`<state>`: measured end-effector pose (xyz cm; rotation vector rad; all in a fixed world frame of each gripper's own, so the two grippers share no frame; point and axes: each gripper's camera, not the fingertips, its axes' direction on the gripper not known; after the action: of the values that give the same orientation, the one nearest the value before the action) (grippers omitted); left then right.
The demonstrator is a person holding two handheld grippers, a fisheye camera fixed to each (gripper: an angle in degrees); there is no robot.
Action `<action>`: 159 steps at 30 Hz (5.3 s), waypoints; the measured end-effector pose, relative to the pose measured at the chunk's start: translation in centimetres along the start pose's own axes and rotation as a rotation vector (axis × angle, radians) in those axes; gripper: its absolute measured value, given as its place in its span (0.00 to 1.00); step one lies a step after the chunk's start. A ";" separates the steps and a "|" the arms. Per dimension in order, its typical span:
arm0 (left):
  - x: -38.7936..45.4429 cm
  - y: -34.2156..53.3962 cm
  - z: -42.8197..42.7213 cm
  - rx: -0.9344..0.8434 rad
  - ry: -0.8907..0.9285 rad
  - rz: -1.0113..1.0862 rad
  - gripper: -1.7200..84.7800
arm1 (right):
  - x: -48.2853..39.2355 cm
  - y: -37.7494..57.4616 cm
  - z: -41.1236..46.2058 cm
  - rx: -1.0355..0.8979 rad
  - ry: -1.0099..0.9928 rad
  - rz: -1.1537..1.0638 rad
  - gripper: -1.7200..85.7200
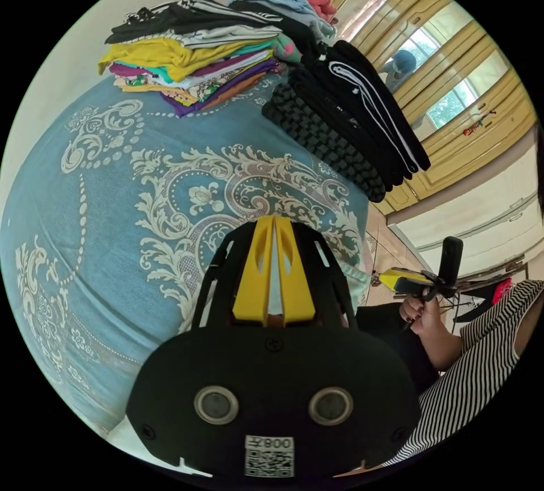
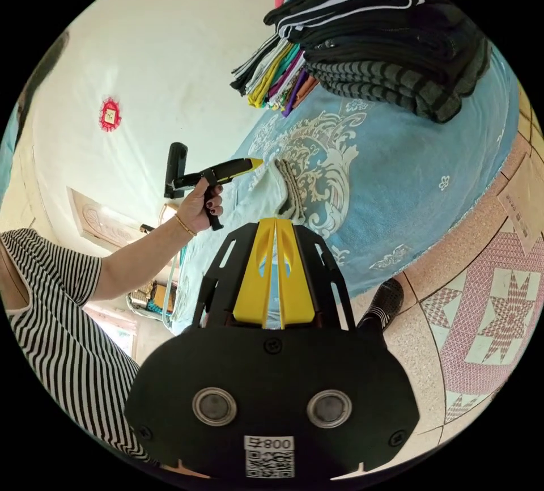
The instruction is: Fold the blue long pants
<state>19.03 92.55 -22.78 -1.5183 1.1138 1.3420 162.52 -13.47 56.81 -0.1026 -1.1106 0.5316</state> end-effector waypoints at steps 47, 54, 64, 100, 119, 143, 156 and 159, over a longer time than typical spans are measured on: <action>-6.6 70.1 -35.3 0.190 -0.241 -1.044 0.05 | 26.1 14.0 36.8 -0.307 0.034 -0.211 0.03; -4.8 72.0 -36.6 0.022 -0.326 -0.720 0.10 | 14.2 32.3 58.1 -0.823 -0.020 -0.941 0.07; -5.6 74.5 -38.7 -0.166 -0.457 -0.506 0.03 | 18.2 51.2 75.4 -1.050 0.199 -1.362 0.08; -27.4 75.0 -52.8 0.083 -0.322 -0.585 0.10 | 48.6 41.4 92.4 -1.177 -0.211 -0.861 0.06; -27.0 80.1 -55.8 0.209 -0.234 -0.511 0.03 | 50.6 23.5 103.8 -1.020 -0.189 -1.063 0.06; -27.0 78.4 -57.4 0.270 -0.277 -0.517 0.03 | 44.3 20.7 109.4 -1.029 -0.081 -1.318 0.03; -31.4 71.5 -56.6 0.374 -0.407 -0.542 0.02 | 40.9 14.9 113.1 -0.934 0.153 -1.420 0.02; -32.6 70.4 -55.0 0.289 -0.389 -0.583 0.02 | 41.0 13.1 113.9 -0.974 0.111 -1.332 0.02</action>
<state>-34.35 23.29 14.61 -1.1747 0.5292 0.9624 72.15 -3.98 137.83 -0.1996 -0.9979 -1.2058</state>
